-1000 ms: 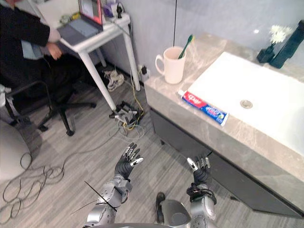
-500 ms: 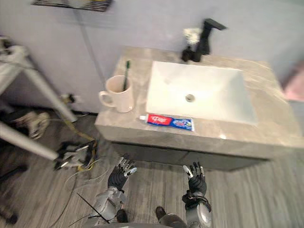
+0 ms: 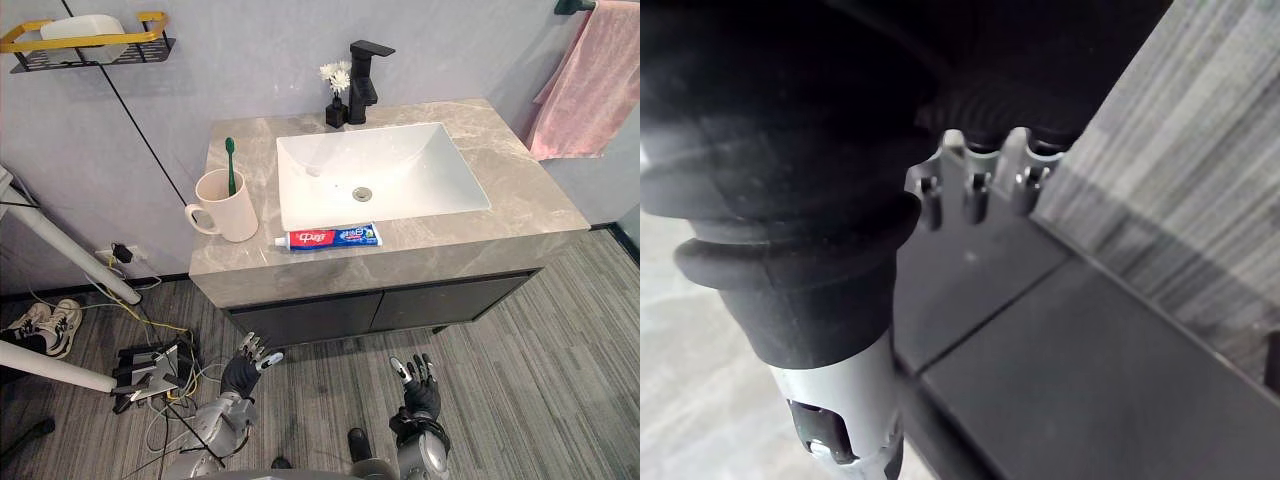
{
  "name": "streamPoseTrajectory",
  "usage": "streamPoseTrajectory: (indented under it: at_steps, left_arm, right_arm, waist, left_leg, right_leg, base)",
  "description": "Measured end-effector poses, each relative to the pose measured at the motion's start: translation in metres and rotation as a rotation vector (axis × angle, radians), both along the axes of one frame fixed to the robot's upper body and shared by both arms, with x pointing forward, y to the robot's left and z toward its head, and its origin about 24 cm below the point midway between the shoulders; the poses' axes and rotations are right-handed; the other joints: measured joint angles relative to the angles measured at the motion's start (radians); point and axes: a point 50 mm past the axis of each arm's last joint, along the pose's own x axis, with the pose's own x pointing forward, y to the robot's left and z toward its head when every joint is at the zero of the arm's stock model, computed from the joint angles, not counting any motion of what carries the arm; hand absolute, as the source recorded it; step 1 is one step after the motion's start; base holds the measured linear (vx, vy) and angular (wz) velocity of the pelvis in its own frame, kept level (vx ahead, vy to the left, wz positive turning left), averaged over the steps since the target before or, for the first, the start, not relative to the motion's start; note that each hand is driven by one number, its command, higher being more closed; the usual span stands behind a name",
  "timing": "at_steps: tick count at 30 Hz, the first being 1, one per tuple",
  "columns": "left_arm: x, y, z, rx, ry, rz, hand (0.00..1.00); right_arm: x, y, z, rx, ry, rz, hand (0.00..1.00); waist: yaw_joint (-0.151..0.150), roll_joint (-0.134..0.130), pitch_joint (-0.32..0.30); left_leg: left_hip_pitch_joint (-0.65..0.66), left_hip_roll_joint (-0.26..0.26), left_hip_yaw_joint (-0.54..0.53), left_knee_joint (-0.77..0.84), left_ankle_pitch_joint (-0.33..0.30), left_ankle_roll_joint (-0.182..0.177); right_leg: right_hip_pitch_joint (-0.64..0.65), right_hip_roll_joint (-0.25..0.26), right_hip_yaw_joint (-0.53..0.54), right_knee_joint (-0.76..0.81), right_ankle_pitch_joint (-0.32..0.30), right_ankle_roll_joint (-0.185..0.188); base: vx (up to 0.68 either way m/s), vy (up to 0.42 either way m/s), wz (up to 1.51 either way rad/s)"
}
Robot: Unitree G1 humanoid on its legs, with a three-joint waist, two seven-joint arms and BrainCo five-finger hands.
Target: Organize washtable
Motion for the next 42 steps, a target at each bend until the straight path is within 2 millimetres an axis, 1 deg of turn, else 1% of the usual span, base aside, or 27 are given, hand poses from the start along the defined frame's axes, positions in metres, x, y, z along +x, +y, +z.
streamPoseTrajectory:
  at_steps: [5, 9, 11, 13, 14, 15, 16, 17, 18, 19, 20, 21, 22, 23, 24, 26, 27, 28, 30, 31, 32, 33, 35, 38, 40, 41, 42]
  left_arm:
    - [-0.001, 0.001, -0.001, 0.002, 0.004, 0.002, 0.0]
    - [-0.004, 0.007, -0.009, 0.019, 0.048, 0.031, 0.0]
    - [-0.005, 0.012, -0.011, 0.032, 0.062, 0.063, 0.0]
    - [-0.005, 0.021, -0.012, 0.046, 0.067, 0.105, 0.0]
    - [-0.006, 0.026, -0.012, 0.058, 0.074, 0.128, 0.0]
    - [-0.007, 0.029, -0.013, 0.065, 0.077, 0.139, 0.0]
    - [-0.01, 0.032, -0.014, 0.085, 0.085, 0.141, 0.0]
    - [-0.016, 0.036, -0.017, 0.103, 0.101, 0.145, 0.0]
    - [-0.018, 0.037, -0.018, 0.111, 0.109, 0.143, 0.0]
    - [-0.021, 0.037, -0.02, 0.112, 0.119, 0.14, 0.0]
    - [-0.023, 0.036, -0.021, 0.115, 0.125, 0.134, 0.0]
    - [-0.023, 0.036, -0.021, 0.115, 0.126, 0.13, 0.0]
    - [-0.025, 0.033, -0.022, 0.11, 0.125, 0.112, 0.0]
    - [-0.026, 0.03, -0.022, 0.11, 0.127, 0.097, 0.0]
    - [-0.026, 0.027, -0.024, 0.101, 0.134, 0.09, 0.0]
    - [-0.028, 0.023, -0.026, 0.085, 0.142, 0.079, 0.0]
    - [-0.029, 0.022, -0.028, 0.082, 0.151, 0.079, 0.0]
    - [-0.03, 0.022, -0.029, 0.082, 0.155, 0.078, 0.0]
    - [-0.033, 0.022, -0.032, 0.083, 0.173, 0.073, 0.0]
    - [-0.034, 0.021, -0.033, 0.08, 0.175, 0.07, 0.0]
    - [-0.034, 0.019, -0.033, 0.072, 0.172, 0.059, 0.0]
    - [-0.035, 0.018, -0.033, 0.068, 0.172, 0.053, 0.0]
    - [-0.036, 0.014, -0.034, 0.057, 0.173, 0.035, 0.0]
    - [-0.043, 0.009, -0.038, 0.05, 0.196, 0.006, 0.0]
    - [-0.047, 0.008, -0.041, 0.046, 0.214, -0.002, 0.0]
    - [-0.049, 0.006, -0.042, 0.04, 0.22, -0.013, 0.0]
    - [-0.05, 0.006, -0.042, 0.038, 0.22, -0.016, 0.0]
  right_arm:
    - [-0.005, -0.002, -0.004, -0.005, 0.022, -0.002, 0.0]
    - [-0.021, -0.011, -0.013, -0.007, 0.087, -0.042, 0.0]
    - [-0.028, -0.019, -0.015, -0.016, 0.105, -0.073, 0.0]
    - [-0.035, -0.033, -0.014, -0.044, 0.12, -0.121, 0.0]
    - [-0.039, -0.046, -0.011, -0.073, 0.122, -0.165, 0.0]
    - [-0.041, -0.054, -0.008, -0.09, 0.118, -0.194, 0.0]
    - [-0.046, -0.074, 0.002, -0.136, 0.09, -0.265, 0.0]
    - [-0.048, -0.098, 0.019, -0.204, 0.037, -0.333, 0.0]
    - [-0.049, -0.11, 0.03, -0.245, 0.004, -0.363, 0.0]
    - [-0.05, -0.129, 0.048, -0.316, -0.047, -0.397, 0.0]
    - [-0.052, -0.159, 0.079, -0.438, -0.118, -0.434, 0.0]
    - [-0.053, -0.169, 0.091, -0.486, -0.141, -0.449, 0.0]
    - [-0.054, -0.187, 0.115, -0.584, -0.186, -0.471, 0.0]
    - [-0.052, -0.197, 0.133, -0.654, -0.227, -0.481, 0.0]
    - [-0.046, -0.206, 0.155, -0.728, -0.283, -0.484, 0.0]
    - [-0.036, -0.214, 0.183, -0.826, -0.356, -0.471, 0.0]
    - [-0.024, -0.216, 0.197, -0.872, -0.396, -0.447, 0.0]
    - [-0.016, -0.216, 0.205, -0.891, -0.423, -0.433, 0.0]
    - [0.017, -0.209, 0.237, -0.966, -0.532, -0.347, 0.0]
    - [0.026, -0.206, 0.246, -0.99, -0.56, -0.316, 0.0]
    - [0.041, -0.2, 0.262, -1.03, -0.609, -0.261, 0.0]
    - [0.049, -0.196, 0.27, -1.046, -0.637, -0.231, 0.0]
    - [0.077, -0.177, 0.3, -1.105, -0.75, -0.11, 0.0]
    - [0.1, -0.158, 0.317, -1.15, -0.804, 0.022, 0.0]
    - [0.108, -0.152, 0.317, -1.188, -0.783, 0.1, 0.0]
    - [0.114, -0.147, 0.316, -1.214, -0.768, 0.152, 0.0]
    - [0.116, -0.145, 0.315, -1.223, -0.761, 0.177, 0.0]
  waist:
    - [0.001, 0.002, 0.0]
    - [0.007, 0.004, 0.001]
    - [0.021, 0.004, 0.002]
    - [0.023, 0.001, 0.009]
    - [0.024, -0.002, 0.011]
    - [0.023, -0.003, 0.012]
    - [0.025, -0.007, 0.02]
    - [0.025, -0.005, 0.022]
    - [0.024, -0.001, 0.023]
    - [0.023, 0.003, 0.024]
    - [0.017, 0.009, 0.025]
    - [0.012, 0.009, 0.026]
    - [0.001, 0.008, 0.025]
    - [-0.005, 0.008, 0.025]
    - [-0.007, 0.007, 0.025]
    - [-0.007, 0.004, 0.026]
    - [-0.005, 0.0, 0.028]
    - [-0.005, -0.002, 0.029]
    - [-0.005, -0.01, 0.034]
    - [-0.004, -0.012, 0.035]
    - [-0.003, -0.016, 0.037]
    - [-0.003, -0.018, 0.038]
    - [0.002, -0.026, 0.041]
    - [0.011, -0.043, 0.045]
    - [0.025, -0.049, 0.046]
    - [0.026, -0.06, 0.052]
    - [0.025, -0.057, 0.05]
  left_leg:
    - [0.005, 0.0, -0.008, 0.006, 0.001, 0.0]
    - [0.042, 0.003, -0.031, 0.007, 0.0, 0.0]
    - [0.053, 0.005, -0.03, 0.008, 0.0, 0.0]
    - [0.054, 0.01, -0.03, 0.035, -0.008, -0.005]
    - [0.056, 0.017, -0.029, 0.055, -0.017, -0.004]
    - [0.056, 0.02, -0.028, 0.065, -0.021, -0.006]
    - [0.063, 0.025, -0.022, 0.08, -0.032, -0.013]
    - [0.067, 0.033, -0.006, 0.092, -0.043, -0.022]
    - [0.067, 0.036, -0.001, 0.099, -0.048, -0.026]
    - [0.066, 0.04, 0.002, 0.106, -0.06, -0.034]
    - [0.065, 0.045, 0.007, 0.107, -0.061, -0.035]
    - [0.065, 0.046, 0.007, 0.107, -0.061, -0.036]
    - [0.065, 0.05, 0.007, 0.106, -0.061, -0.036]
    - [0.065, 0.053, 0.007, 0.106, -0.062, -0.039]
    - [0.065, 0.054, 0.008, 0.106, -0.063, -0.04]
    - [0.065, 0.057, 0.008, 0.105, -0.063, -0.04]
    - [0.065, 0.058, 0.007, 0.105, -0.059, -0.034]
    - [0.065, 0.059, 0.007, 0.105, -0.059, -0.034]
    - [0.064, 0.059, -0.004, 0.101, -0.059, -0.033]
    - [0.064, 0.059, -0.007, 0.101, -0.059, -0.033]
    - [0.064, 0.059, -0.018, 0.1, -0.059, -0.033]
    - [0.064, 0.058, -0.024, 0.099, -0.059, -0.032]
    - [0.061, 0.054, -0.04, 0.097, -0.059, -0.032]
    - [0.06, 0.047, -0.055, 0.095, -0.059, -0.031]
    - [0.058, 0.042, -0.06, 0.092, -0.058, -0.029]
    - [0.057, 0.036, -0.067, 0.082, -0.052, -0.02]
    - [0.055, 0.034, -0.073, 0.078, -0.049, -0.016]
  right_leg:
    - [0.012, -0.001, -0.011, -0.005, 0.0, 0.0]
    - [0.07, -0.002, -0.04, -0.027, 0.005, -0.006]
    - [0.073, -0.001, -0.041, -0.028, 0.005, -0.007]
    - [0.088, -0.003, -0.048, -0.032, 0.007, -0.009]
    - [0.097, -0.003, -0.055, -0.033, 0.002, -0.008]
    - [0.101, -0.006, -0.069, -0.033, -0.014, -0.013]
    - [0.11, -0.017, -0.127, -0.033, -0.015, -0.014]
    - [0.113, -0.019, -0.152, -0.033, -0.014, -0.014]
    - [0.112, -0.019, -0.153, -0.033, -0.014, -0.014]
    - [0.109, -0.017, -0.155, -0.033, -0.012, -0.016]
    - [0.104, -0.016, -0.166, -0.033, -0.012, -0.017]
    - [0.104, -0.016, -0.173, -0.033, -0.012, -0.017]
    - [0.103, -0.013, -0.181, -0.033, -0.012, -0.017]
    - [0.102, -0.012, -0.186, -0.033, -0.011, -0.017]
    - [0.1, -0.012, -0.196, -0.032, -0.01, -0.02]
    - [0.097, -0.011, -0.204, -0.032, -0.007, -0.021]
    - [0.096, -0.008, -0.204, -0.031, -0.001, -0.017]
    - [0.096, -0.008, -0.205, -0.03, 0.0, -0.018]
    - [0.097, -0.006, -0.214, -0.028, 0.006, -0.024]
    - [0.099, -0.007, -0.219, -0.028, 0.006, -0.024]
    - [0.104, -0.007, -0.23, -0.028, 0.005, -0.023]
    - [0.105, -0.008, -0.234, -0.028, 0.005, -0.023]
    - [0.108, -0.013, -0.248, -0.028, 0.004, -0.021]
    - [0.113, -0.02, -0.261, -0.028, 0.002, -0.019]
    - [0.113, -0.025, -0.266, -0.028, 0.002, -0.019]
    - [0.11, -0.028, -0.274, -0.028, 0.002, -0.018]
    - [0.109, -0.031, -0.279, -0.028, 0.002, -0.018]
  base:
    - [0.0, -0.002, 0.06]
    - [-0.01, -0.036, 0.17]
    - [-0.06, -0.036, 0.02]
    - [-0.1, -0.053, 0.06]
    - [-0.09, -0.06, 0.04]
    - [-0.1, -0.069, -0.06]
    - [-0.1, -0.069, -0.19]
    - [-0.09, -0.064, -0.28]
    - [-0.07, -0.055, -0.35]
    - [-0.05, -0.055, -0.3]
    - [-0.04, -0.069, -0.21]
    - [-0.02, -0.059, -0.11]
    - [0.0, -0.057, -0.04]
    - [0.02, -0.054, -0.09]
    - [0.03, -0.058, -0.09]
    - [0.04, -0.041, -0.05]
    - [0.04, -0.031, -0.02]
    - [0.07, -0.039, -0.02]
    - [0.06, -0.031, 0.07]
    - [0.03, -0.017, 0.17]
    - [0.03, -0.015, 0.18]
    - [0.02, -0.014, 0.18]
    - [0.0, -0.007, 0.17]
    - [-0.02, 0.008, 0.17]
    - [-0.04, 0.013, 0.09]
    - [-0.05, 0.009, 0.16]
    - [-0.06, 0.011, 0.22]
